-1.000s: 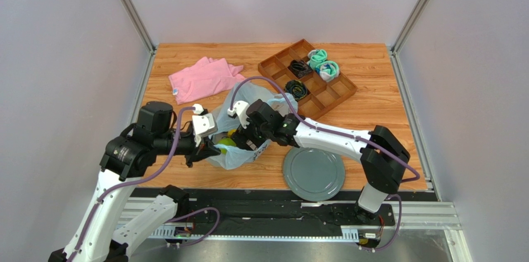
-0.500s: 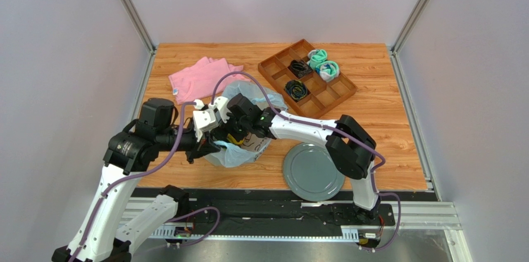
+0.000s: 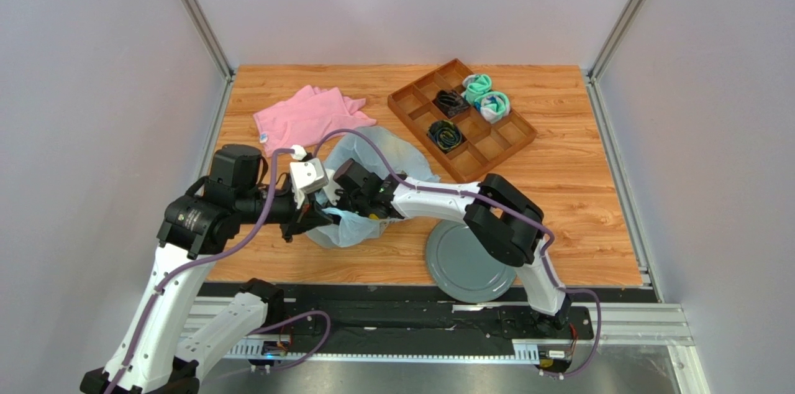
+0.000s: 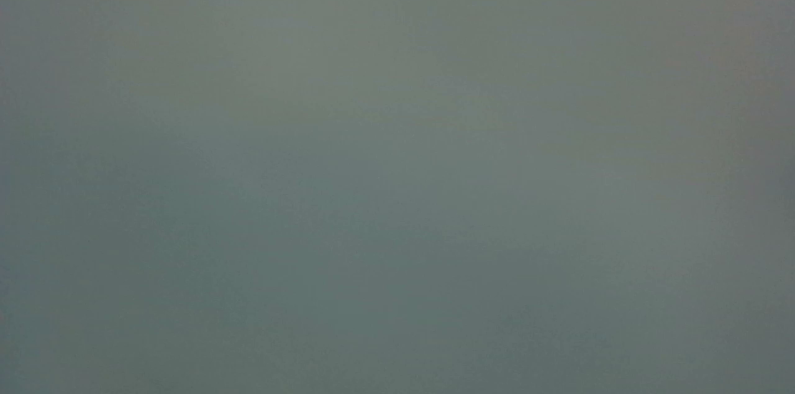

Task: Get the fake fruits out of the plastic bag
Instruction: Take out the fake fruit from the plastic bag, then place the fake fruit on the plate.

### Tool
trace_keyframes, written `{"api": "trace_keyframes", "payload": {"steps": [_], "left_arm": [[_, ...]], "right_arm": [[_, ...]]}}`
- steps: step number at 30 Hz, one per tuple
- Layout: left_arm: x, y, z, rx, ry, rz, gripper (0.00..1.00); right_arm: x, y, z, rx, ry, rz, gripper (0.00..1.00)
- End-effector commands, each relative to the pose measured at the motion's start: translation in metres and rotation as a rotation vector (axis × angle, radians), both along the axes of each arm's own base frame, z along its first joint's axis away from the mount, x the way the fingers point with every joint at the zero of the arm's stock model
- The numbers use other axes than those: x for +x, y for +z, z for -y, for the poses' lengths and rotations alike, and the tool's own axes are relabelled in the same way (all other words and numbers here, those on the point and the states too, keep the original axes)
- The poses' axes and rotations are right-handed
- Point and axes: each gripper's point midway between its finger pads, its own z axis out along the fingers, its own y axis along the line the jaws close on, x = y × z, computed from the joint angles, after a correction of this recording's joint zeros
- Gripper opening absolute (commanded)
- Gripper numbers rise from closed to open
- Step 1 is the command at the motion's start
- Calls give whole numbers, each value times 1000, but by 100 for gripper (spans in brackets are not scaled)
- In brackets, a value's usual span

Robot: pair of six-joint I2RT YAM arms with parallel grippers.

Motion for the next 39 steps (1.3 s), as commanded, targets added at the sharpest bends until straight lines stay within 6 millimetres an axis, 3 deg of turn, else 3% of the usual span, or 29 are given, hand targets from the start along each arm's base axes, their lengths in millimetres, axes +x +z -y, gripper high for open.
{"api": "trace_keyframes", "payload": {"steps": [1, 3, 4, 5, 8, 12, 14, 15, 17, 18, 21, 22, 24, 25, 29, 30, 32, 33, 35, 39], "left_arm": [[3, 10, 4, -34, -2, 19, 0], [3, 8, 3, -30, -1, 21, 0], [2, 5, 3, -27, 0, 16, 0], [3, 3, 3, -25, 1, 12, 0], [5, -2, 0, -9, 16, 20, 0], [16, -7, -4, 15, 69, 37, 0], [21, -5, -5, 14, 81, 50, 0], [23, -7, -5, 21, 84, 48, 0], [27, -11, -7, 41, 93, 56, 0], [28, -15, -8, 51, 95, 49, 0], [30, -18, -8, 54, 98, 52, 0], [32, -18, -8, 53, 101, 55, 0], [35, -18, -8, 53, 112, 44, 0], [35, -18, -8, 53, 114, 41, 0], [37, -14, -7, 57, 106, 47, 0], [38, -14, -7, 57, 106, 46, 0], [39, -14, -6, 57, 106, 47, 0], [40, -13, -6, 52, 106, 48, 0], [41, -11, -4, 48, 102, 44, 0], [44, -8, -4, 55, 102, 51, 0]], "right_arm": [[18, 57, 1, 76, -25, 56, 54], [34, 91, 10, 128, -54, 74, 51], [35, 103, 16, 146, -46, 68, 49], [37, 136, 22, 202, -46, 93, 49], [41, 180, 45, 265, -12, 94, 47], [34, 218, 77, 353, 65, 46, 47], [23, 225, 89, 358, 139, 51, 47], [15, 239, 98, 377, 170, 65, 47], [0, 243, 117, 363, 209, 65, 46], [-8, 263, 131, 386, 219, 122, 46], [-18, 265, 164, 364, 202, 189, 47], [-32, 275, 182, 360, 206, 228, 48], [-46, 261, 213, 259, 229, 265, 49], [-56, 264, 230, 236, 234, 305, 49], [-88, 209, 290, 5, 286, 271, 49], [-94, 179, 311, -111, 284, 231, 48], [-92, 157, 329, -204, 262, 236, 48], [-90, 133, 343, -287, 239, 211, 48], [-89, 115, 350, -345, 216, 169, 47], [-69, 74, 363, -483, 139, 146, 49]]}}
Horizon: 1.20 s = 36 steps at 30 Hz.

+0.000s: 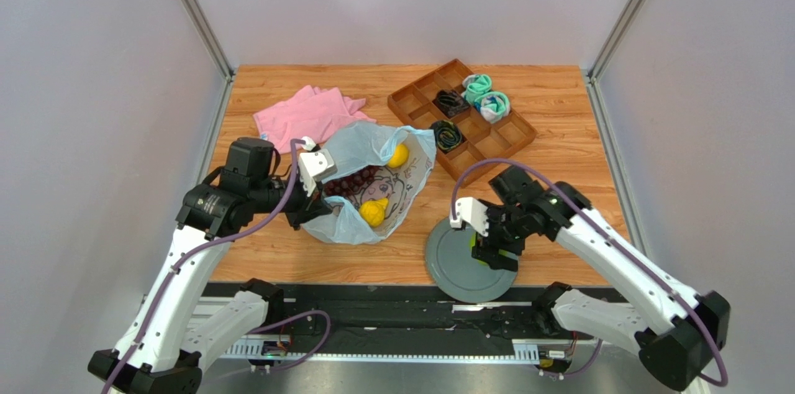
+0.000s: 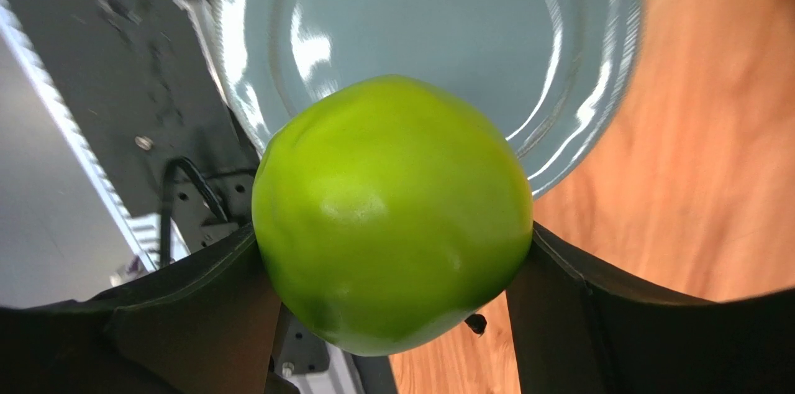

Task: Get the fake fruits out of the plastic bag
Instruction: Place the fake fruit on the plate, then adjust the plastic bag at the center of the board.

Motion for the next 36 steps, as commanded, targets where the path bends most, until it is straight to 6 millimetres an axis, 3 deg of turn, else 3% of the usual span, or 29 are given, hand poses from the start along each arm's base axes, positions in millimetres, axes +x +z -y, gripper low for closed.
{"api": "trace_keyframes", "payload": {"steps": [1, 5, 11, 12, 14, 15, 17, 19, 20, 21, 22, 23, 25, 26, 29, 32, 34, 36], "left_arm": [[9, 21, 3, -24, 0, 63, 0], [8, 20, 3, -25, -3, 61, 0], [2, 14, 5, -32, -16, 30, 0], [1, 13, 5, -32, -19, 26, 0], [-1, 14, 5, -37, -24, 23, 0], [-1, 13, 5, -38, -27, 18, 0], [-3, 14, 7, -46, -38, 17, 0], [-4, 14, 8, -51, -42, 10, 0], [-6, 16, 8, -55, -45, 10, 0], [-7, 17, 8, -57, -47, 10, 0], [-9, 18, 7, -57, -50, 13, 0], [-13, 16, 7, -55, -55, -4, 0], [-21, 15, 5, -48, -81, 0, 0], [-25, 12, 3, -40, -88, -8, 0], [-31, 14, 1, -50, -85, -15, 0], [-33, 22, -3, -38, -87, 2, 0], [-36, 24, -8, 1, -124, 47, 0], [-35, 16, -21, 96, -141, 92, 0]], "right_arm": [[28, -35, 24, -182, -70, 70, 49], [47, -51, 15, -168, -106, 113, 51], [66, -59, 9, -149, -165, 165, 85], [66, -56, 8, -139, -182, 161, 99], [57, -47, 6, -114, -190, 120, 100], [62, -28, -2, -72, -193, 130, 100], [52, -7, -12, -2, -217, 79, 100], [51, 34, -30, 106, -212, 69, 100], [36, 52, -43, 184, -170, 3, 100], [39, 90, -59, 292, -137, 40, 100], [35, 109, -71, 375, -120, 29, 99], [41, 140, -94, 525, -87, 65, 97], [51, 174, -120, 658, -73, 118, 93], [61, 193, -136, 731, -62, 158, 82], [69, 189, -182, 761, 52, 151, 61], [72, 151, -225, 759, 121, 111, 52], [69, 107, -250, 706, 118, 54, 50], [63, 67, -263, 680, 116, 32, 47]]}}
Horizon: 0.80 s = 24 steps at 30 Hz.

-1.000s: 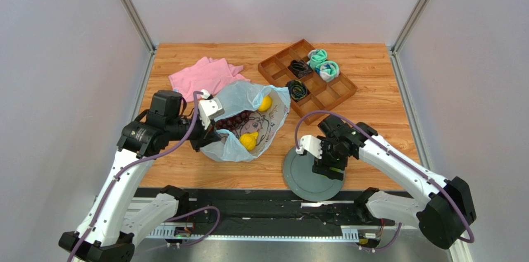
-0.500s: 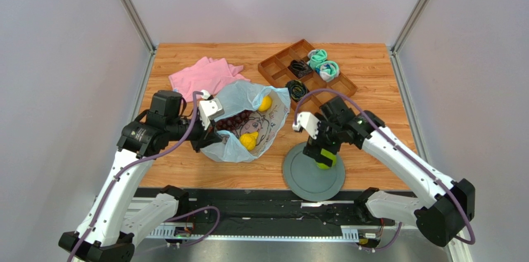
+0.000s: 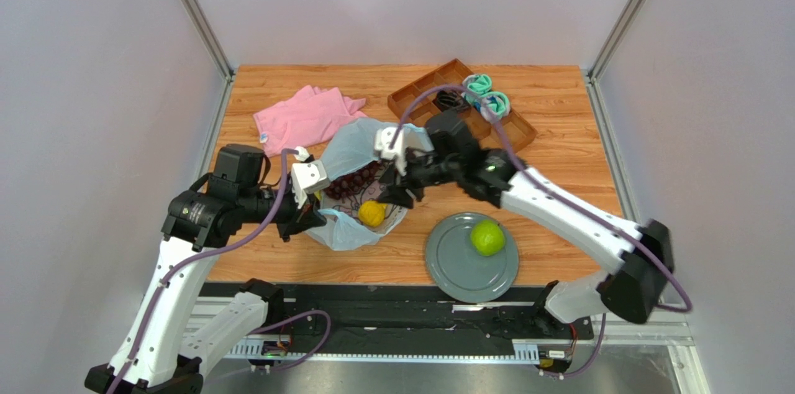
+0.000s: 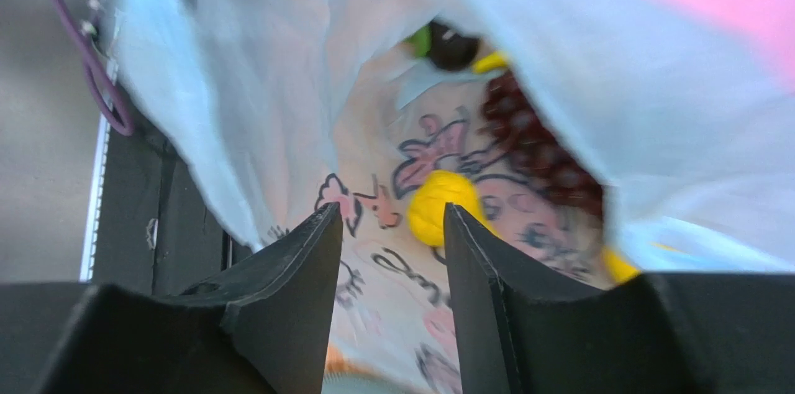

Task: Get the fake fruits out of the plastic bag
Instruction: Adjust the plastic bag at the center of the board.

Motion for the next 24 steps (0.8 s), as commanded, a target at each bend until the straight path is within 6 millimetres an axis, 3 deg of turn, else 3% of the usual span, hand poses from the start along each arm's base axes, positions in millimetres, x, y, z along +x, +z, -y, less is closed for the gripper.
{"api": "trace_keyframes", "payload": {"steps": [1, 4, 10, 13, 14, 20, 22, 24], "left_arm": [[-6, 2, -21, 129, -79, 140, 0], [-13, -24, -46, 273, -128, 242, 0], [-42, -45, -71, 385, -240, 481, 0], [-51, -59, -73, 393, -275, 461, 0], [-51, -60, -73, 393, -272, 451, 0], [-49, -63, -68, 364, -251, 396, 0], [-47, -62, -67, 358, -244, 390, 0], [-45, -62, -66, 355, -233, 386, 0]], "right_arm": [[-20, -86, -45, -42, 52, -82, 48], [-28, -120, -45, -91, -3, -181, 49], [1, -107, -49, -45, -207, -203, 58], [7, -106, -53, -36, -236, -214, 66], [11, -107, -55, -34, -261, -221, 74], [38, -137, -70, -101, -353, -224, 94], [47, -159, -72, -144, -412, -258, 100], [60, -161, -78, -154, -453, -238, 100]]}}
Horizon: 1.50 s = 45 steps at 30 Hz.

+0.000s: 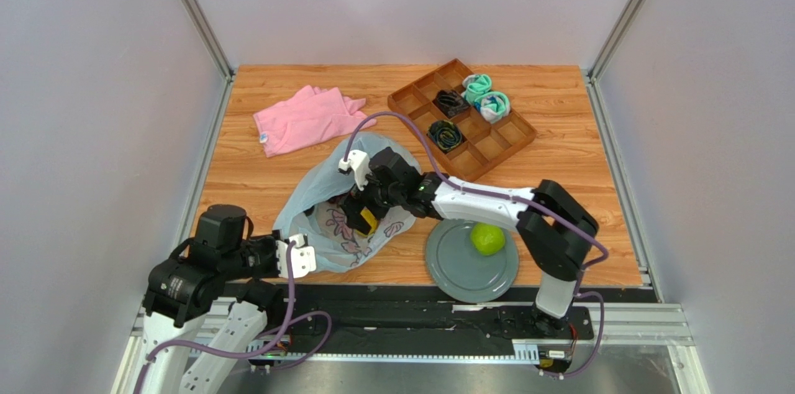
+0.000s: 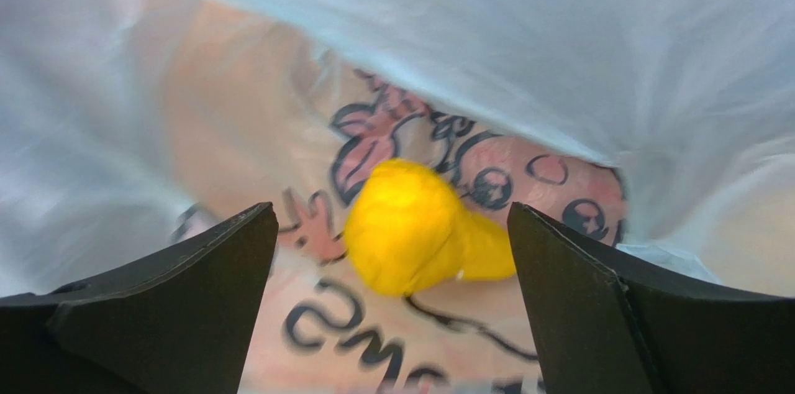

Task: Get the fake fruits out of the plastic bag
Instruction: Adjust the plastic bag at the center of the board, then take out the fake fruit from the plastic bag, then place the fake fruit on the plate.

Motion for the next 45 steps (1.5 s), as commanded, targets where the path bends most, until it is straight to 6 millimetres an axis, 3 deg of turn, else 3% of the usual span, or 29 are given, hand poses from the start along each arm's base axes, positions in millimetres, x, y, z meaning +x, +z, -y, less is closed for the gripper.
{"api": "trace_keyframes", "payload": {"steps": [1, 5, 11, 12, 13, 14, 17, 19, 21, 23, 27, 31, 35, 39, 40, 42, 43, 45], "left_arm": [[-9, -6, 1, -3, -5, -64, 0], [-7, -5, 0, -5, 17, -70, 0], [-1, -6, 0, -4, 32, -59, 0], [0, -7, 0, -5, 32, -59, 0], [3, -6, 1, -11, 36, -50, 0], [4, -6, 2, -15, 38, -51, 0], [9, -4, 4, -31, 58, -56, 0], [12, -4, 7, -49, 62, -56, 0], [15, -2, 10, -71, 78, -67, 0], [22, 3, 13, -92, 96, -63, 0], [37, 14, 16, -107, 125, -39, 0], [46, 23, 22, -147, 130, -18, 0], [53, 25, 28, -198, 180, -67, 0], [60, 32, 35, -269, 212, -62, 0], [61, 34, 36, -287, 231, -68, 0], [61, 37, 40, -305, 213, -64, 0], [60, 39, 41, -313, 202, -62, 0], [60, 44, 44, -339, 200, -51, 0]], "right_arm": [[33, -19, -12, -53, -123, 19, 100], [36, -41, -7, -144, -141, 1, 100], [19, -47, 13, -211, -90, 15, 99], [16, -50, 15, -215, -76, 10, 95], [10, -55, 16, -218, -36, 5, 78], [9, -54, 16, -216, -16, 14, 71], [7, -22, 1, -143, 81, 67, 55], [5, 16, -13, -85, 151, 90, 46], [8, 43, -16, -39, 180, 121, 44], [0, 90, -22, 58, 241, 154, 41], [-14, 150, -19, 139, 316, 186, 37], [-20, 189, -2, 175, 306, 197, 34], [-34, 228, 31, 178, 354, 300, 34], [-60, 237, 78, 110, 386, 343, 34], [-67, 220, 94, 51, 381, 313, 34], [-77, 220, 120, 21, 363, 331, 34], [-84, 195, 135, -51, 361, 284, 34], [-95, 172, 157, -117, 389, 277, 33]]}}
